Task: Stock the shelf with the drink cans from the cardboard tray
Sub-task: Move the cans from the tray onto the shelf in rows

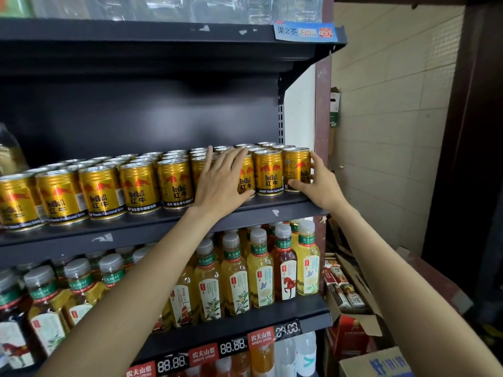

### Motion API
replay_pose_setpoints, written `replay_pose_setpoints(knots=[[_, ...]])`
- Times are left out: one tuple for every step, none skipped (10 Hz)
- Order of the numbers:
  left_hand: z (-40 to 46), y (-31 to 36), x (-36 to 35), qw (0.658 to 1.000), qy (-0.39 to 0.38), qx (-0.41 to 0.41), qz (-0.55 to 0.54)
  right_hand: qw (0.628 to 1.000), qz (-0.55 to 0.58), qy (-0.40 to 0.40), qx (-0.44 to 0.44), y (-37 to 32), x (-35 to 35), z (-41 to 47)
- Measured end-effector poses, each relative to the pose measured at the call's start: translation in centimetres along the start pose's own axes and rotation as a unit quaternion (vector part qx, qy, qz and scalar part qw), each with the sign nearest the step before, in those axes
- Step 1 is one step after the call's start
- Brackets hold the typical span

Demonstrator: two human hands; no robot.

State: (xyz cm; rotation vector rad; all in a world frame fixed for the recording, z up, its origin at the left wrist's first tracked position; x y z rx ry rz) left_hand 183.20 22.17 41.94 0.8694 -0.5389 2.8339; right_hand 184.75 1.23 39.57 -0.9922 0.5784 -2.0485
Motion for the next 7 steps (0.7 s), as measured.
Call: replay_pose_setpoints(knots=[[0.6,0.8,-0.6,0.999,-0.031,-0.019,0.015,0.999,-0.026,0.016,0.021,-0.4,-0.2,-0.2],[0.8,0.7,-1.0,0.998,-0.044,-0.018,0.03,0.999,-0.035,0.024,0.028,-0.5,-0.3,-0.2],[0.7,0.7,-1.0,0.998,-0.045,-0.018,0.03,0.998,-0.041,0.029,0.03,-0.5,-0.4,-0.1],[0.6,0.8,-0.9,0.999,-0.04,-0.016,0.02,0.999,-0.031,0.019,0.024,-0.4,-0.4,-0.1],[0.4,0.9,-0.7,0.999,-0.044,-0.008,-0.006,1.0,-0.006,-0.013,0.003,-0.7,-0.5,-0.2],[0.3,0.8,0.3,0.997,-0.039,0.015,-0.065,1.0,0.002,0.003,0.001,-0.6,-0.7,0.1],[-0.6,1.2,2.3,0.987,0.011,0.07,-0.143,0.998,-0.007,0.051,0.039,-2.7,-0.4,-1.7]])
Point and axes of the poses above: each hand's wrist, its own z-axis towards the middle knuckle, its own x-axis out of the back of the hand, y = z × x, the point moved 4 cm from there along z, towards the middle knuckle
